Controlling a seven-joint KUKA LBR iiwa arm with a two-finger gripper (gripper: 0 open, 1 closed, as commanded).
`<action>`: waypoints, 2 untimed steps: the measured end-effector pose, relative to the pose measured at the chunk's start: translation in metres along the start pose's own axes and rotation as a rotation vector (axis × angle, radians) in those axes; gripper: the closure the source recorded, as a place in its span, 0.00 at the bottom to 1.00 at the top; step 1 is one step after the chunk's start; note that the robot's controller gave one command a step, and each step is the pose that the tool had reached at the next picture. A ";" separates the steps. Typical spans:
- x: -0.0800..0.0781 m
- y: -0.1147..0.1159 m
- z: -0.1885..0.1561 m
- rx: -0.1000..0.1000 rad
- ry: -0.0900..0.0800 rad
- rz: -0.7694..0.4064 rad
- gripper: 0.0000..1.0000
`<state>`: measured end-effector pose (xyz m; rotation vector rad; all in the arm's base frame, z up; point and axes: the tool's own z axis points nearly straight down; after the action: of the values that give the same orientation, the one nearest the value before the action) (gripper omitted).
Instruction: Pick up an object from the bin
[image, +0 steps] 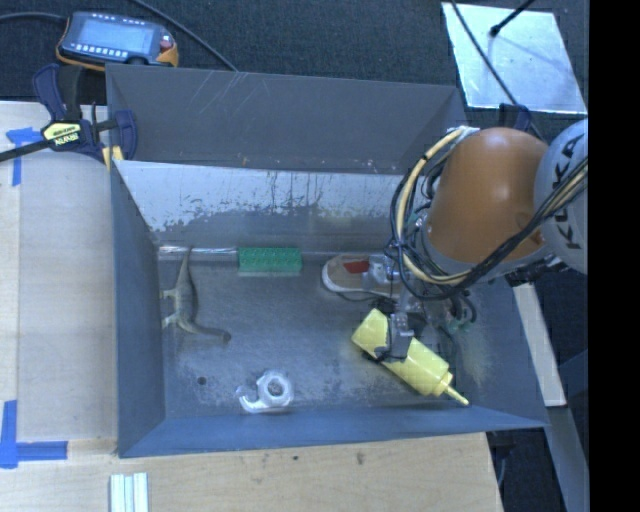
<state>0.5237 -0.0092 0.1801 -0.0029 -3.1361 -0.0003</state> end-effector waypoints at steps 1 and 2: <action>-0.002 0.000 -0.005 0.000 -0.009 0.000 0.00; 0.008 -0.013 0.015 -0.001 -0.012 0.059 0.00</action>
Offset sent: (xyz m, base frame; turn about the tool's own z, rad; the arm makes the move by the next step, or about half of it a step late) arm -0.0234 -0.0303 -0.0428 0.1382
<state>0.5157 -0.0217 0.1652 -0.0956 -3.1469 -0.0015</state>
